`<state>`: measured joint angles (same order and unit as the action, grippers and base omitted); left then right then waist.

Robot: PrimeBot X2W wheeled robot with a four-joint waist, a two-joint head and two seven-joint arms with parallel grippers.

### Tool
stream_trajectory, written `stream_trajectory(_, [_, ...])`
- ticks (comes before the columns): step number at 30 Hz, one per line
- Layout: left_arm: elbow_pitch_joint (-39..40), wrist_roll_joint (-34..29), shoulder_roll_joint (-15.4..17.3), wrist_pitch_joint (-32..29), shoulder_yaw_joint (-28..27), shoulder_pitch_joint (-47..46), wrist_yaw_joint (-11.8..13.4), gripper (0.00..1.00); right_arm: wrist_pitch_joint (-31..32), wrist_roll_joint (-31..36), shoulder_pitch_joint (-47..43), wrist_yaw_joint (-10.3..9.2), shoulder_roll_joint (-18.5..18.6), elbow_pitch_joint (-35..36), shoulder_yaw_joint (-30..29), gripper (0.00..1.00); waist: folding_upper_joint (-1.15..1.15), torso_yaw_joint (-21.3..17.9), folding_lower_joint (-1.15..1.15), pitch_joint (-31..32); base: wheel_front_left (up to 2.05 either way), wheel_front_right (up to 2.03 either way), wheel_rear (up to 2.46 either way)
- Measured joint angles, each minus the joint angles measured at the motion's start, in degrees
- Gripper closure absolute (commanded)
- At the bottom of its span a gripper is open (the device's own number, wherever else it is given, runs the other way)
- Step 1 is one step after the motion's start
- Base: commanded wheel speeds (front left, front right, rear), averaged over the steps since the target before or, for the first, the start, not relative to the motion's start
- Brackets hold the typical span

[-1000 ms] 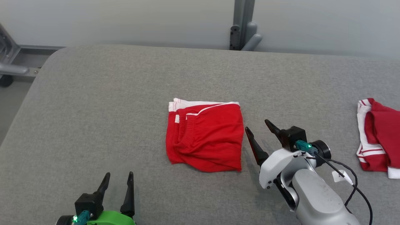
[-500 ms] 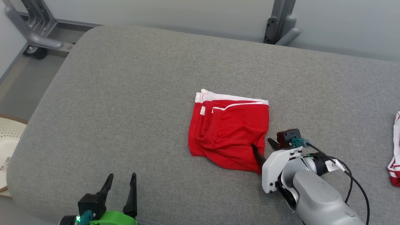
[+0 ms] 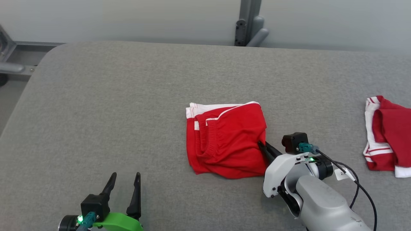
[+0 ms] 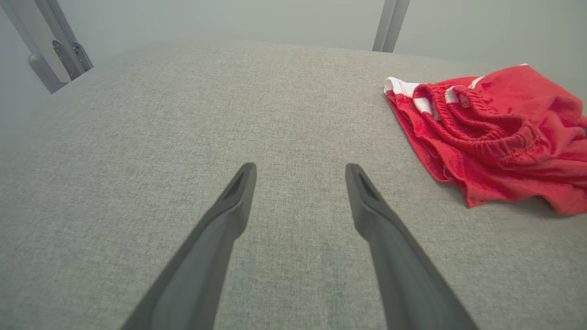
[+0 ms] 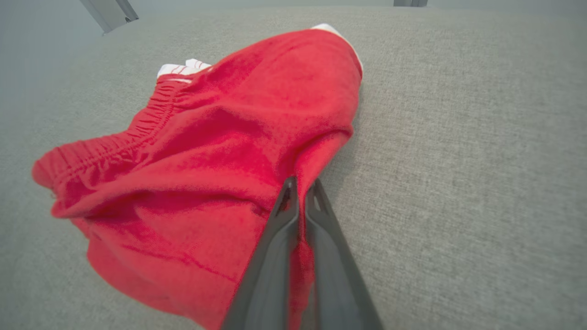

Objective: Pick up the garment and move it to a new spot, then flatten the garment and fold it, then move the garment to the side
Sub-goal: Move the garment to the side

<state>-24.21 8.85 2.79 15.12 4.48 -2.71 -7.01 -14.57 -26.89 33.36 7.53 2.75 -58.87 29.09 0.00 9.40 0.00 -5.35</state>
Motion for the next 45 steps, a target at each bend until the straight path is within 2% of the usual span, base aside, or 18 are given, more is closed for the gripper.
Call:
stream_trajectory(2, [0.2, -0.2, 0.0, 0.0, 0.0, 0.0, 0.0, 0.00, -0.2, -0.3, -0.1, 0.00, 0.0, 0.2, 0.4, 1.00, 0.00, -2.1, 0.00, 0.2, 0.00, 0.00, 0.00])
stream_trajectory(3, [0.4, -0.4, 0.0, 0.0, 0.2, -0.2, -0.1, 0.00, -0.2, -0.6, -0.2, 0.00, 0.0, 0.5, 0.9, 1.00, 0.00, -4.6, 0.00, 0.4, 0.00, 0.00, 0.00])
stream_trajectory(4, [0.4, -0.4, 0.0, 0.0, 0.2, -0.2, -0.1, 0.00, -0.2, -0.6, -0.2, 0.00, 0.0, 0.5, 0.9, 1.00, 0.00, -4.6, 0.00, 0.4, 0.00, 0.00, 0.00])
stream_trajectory(7, [0.8, -0.5, 0.0, 0.0, 0.4, -1.4, -0.1, 0.00, -0.4, -0.7, -0.2, 0.00, 0.0, 1.5, 1.6, 1.00, 0.00, -8.6, 0.00, 0.5, 0.00, 0.00, 0.00])
stream_trajectory(8, [1.0, -1.0, 0.0, 0.0, 0.4, -2.6, -0.1, 0.00, -0.4, -0.7, -0.3, 0.00, 0.0, 2.3, 2.1, 1.00, 0.00, -11.6, 0.00, 0.4, 0.00, 0.00, 0.00])
stream_trajectory(18, [1.4, -2.0, 0.0, 0.0, 0.4, -6.4, -0.3, 0.00, -0.4, -1.1, -0.6, -0.01, 0.1, 6.0, 6.2, 1.00, 0.00, -26.8, 0.00, -0.7, 0.00, 0.00, 0.00])
stream_trajectory(24, [0.3, -2.0, 0.0, 0.0, 1.4, -7.4, -0.4, 0.00, -0.4, 0.0, 0.8, -0.01, 0.2, 6.0, 7.7, 1.00, 0.00, -33.1, 0.00, -2.4, 0.00, 0.00, 0.00])
stream_trajectory(29, [0.0, -1.9, 0.3, 0.0, 1.6, -7.6, -0.4, 0.00, -0.4, 2.1, 2.6, -0.01, 0.2, 4.8, 5.9, 1.00, 0.00, -34.5, 0.00, -4.7, 0.00, 0.00, 0.00])
stream_trajectory(34, [-0.1, -1.9, 0.7, 0.0, 2.4, -7.6, -0.4, 0.00, -0.4, 5.7, 7.0, 0.00, 0.9, 4.0, 4.2, 1.00, 0.00, -32.6, 0.00, -5.8, 0.00, 0.00, 0.00])
stream_trajectory(40, [-0.1, -1.9, 1.2, 0.0, 3.7, -8.9, -0.4, 0.00, -0.5, 10.0, 15.2, 0.00, 5.5, 0.9, 0.9, 1.00, 0.00, -28.7, 0.00, -7.1, 0.00, 0.00, 0.00])
stream_trajectory(45, [-0.2, -1.8, 1.7, 0.0, 4.4, -9.1, -0.4, 0.00, -0.5, 13.2, 20.0, 0.00, 11.4, -6.7, -4.3, 1.00, 0.00, -24.8, 0.00, -8.3, 0.00, 0.00, 0.00])
